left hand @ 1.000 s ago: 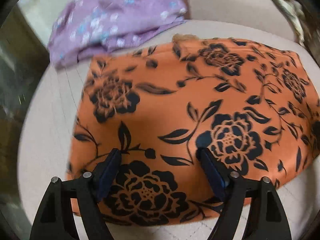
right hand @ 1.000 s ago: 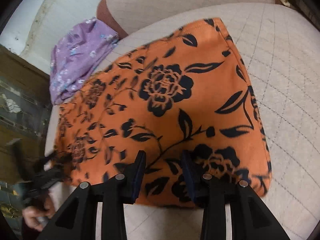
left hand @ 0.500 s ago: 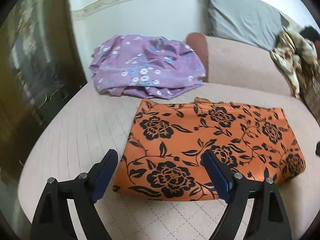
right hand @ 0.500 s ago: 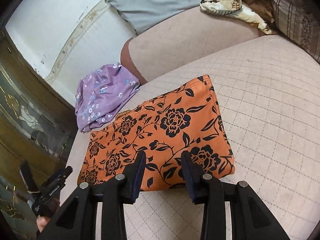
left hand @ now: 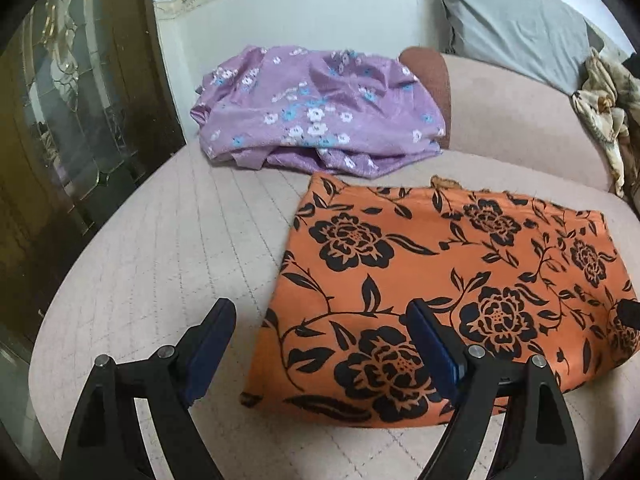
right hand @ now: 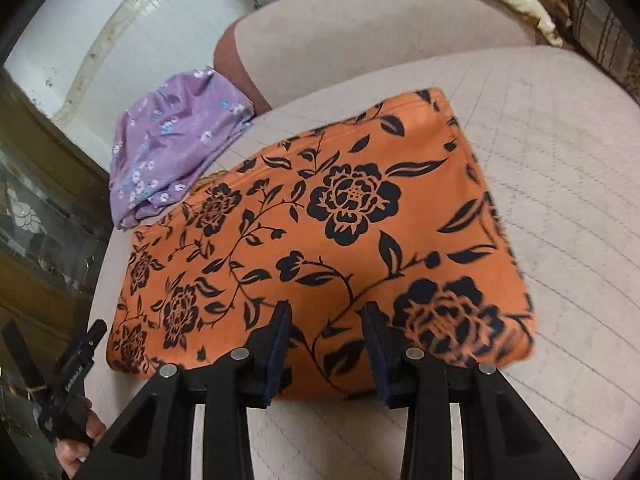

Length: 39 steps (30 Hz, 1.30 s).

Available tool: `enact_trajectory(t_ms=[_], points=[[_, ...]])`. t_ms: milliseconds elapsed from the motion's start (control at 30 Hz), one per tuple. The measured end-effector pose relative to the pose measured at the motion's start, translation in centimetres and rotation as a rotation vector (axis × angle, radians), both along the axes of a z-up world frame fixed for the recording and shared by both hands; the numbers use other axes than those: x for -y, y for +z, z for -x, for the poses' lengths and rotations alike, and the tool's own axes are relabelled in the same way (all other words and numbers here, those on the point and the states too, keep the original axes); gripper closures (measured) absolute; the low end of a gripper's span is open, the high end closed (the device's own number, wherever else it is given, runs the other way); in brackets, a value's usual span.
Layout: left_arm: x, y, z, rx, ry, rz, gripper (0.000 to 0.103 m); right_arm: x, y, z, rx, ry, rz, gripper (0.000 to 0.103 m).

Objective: Fold small clothes

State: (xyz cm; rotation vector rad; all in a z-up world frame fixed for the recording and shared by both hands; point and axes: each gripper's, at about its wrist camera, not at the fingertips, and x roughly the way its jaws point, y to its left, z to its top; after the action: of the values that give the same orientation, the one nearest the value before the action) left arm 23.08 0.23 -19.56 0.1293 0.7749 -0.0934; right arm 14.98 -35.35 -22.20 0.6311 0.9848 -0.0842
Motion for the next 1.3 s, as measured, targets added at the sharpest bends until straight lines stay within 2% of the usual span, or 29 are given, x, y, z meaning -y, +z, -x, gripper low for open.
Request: enact_trajectory(t_ms=[200,400,533,667,800,933,1133,1300], points=[[1.1,-0.5,0.1,0.024,-0.030,-0.033,0.016,-0.7,-1.0,-1.5,-0.037,0.043,0.001,0.063],[1.4,-1.2,-0.2,0.003,-0.023,-0.040,0.016,-0.8,-1.1,-1.4,-0.043,0.055,0.005,0.063],[1.7,-1.7,-0.2,0.000,-0.020,-0.056,0.016,-0.6,-1.9,-1.3,-0.077,0.048,0.006,0.063],[1.9,-2.9,-0.7,-0.040,-0.014,-0.075,0.016,-1.0,-3.3,-1.7,-0.134,0.061,0.047,0.063],[2.0,-4.1,-1.0,-0.075,-0.009,-0.096,0.016,-1.4,-2.9,-1.7,-0.126,0.076,0.084,0.063],[2.1,-3.5,-0.5,-0.048,-0.014,-0.087,0.016,-1.1,-1.8,-1.0,-0.075,0.063,0.051,0.063],[2.4,-2.6,0.1,0.002,-0.033,-0.077,0.016,-0.3,0.5,-0.2,0.013,0.013,0.086,0.063],[2.5,-2.5,-0.1,0.009,-0.040,-0.067,0.016,1.2,0.0,-0.4,-0.012,-0.033,0.068,0.063]])
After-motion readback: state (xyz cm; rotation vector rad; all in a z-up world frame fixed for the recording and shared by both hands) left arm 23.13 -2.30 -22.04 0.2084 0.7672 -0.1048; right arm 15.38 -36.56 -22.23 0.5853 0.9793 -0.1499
